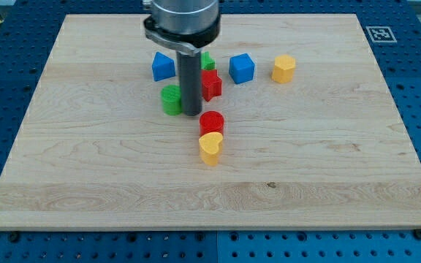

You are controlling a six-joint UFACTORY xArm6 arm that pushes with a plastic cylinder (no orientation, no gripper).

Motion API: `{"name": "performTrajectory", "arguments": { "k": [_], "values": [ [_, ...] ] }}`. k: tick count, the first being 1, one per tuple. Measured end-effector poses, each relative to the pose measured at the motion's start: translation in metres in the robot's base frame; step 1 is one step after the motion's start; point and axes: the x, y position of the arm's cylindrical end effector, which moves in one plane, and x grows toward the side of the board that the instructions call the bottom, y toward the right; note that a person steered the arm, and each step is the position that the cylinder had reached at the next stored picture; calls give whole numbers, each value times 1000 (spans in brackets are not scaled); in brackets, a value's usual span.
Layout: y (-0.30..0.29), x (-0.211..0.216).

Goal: Push the red star to the red circle

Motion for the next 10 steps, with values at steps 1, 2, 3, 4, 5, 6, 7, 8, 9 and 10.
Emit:
{"name": "performTrajectory", "arguments": {
  "k": [1,2,3,4,5,6,7,8,9,10],
  "values": [
    [-10,0],
    [-12,-5],
    [-16,-36],
    [-17,-45],
    [-17,-51],
    [-15,-66],
    [-6,-66],
    [26,-66],
    [44,-63],
    [45,-53]
  ]
}}
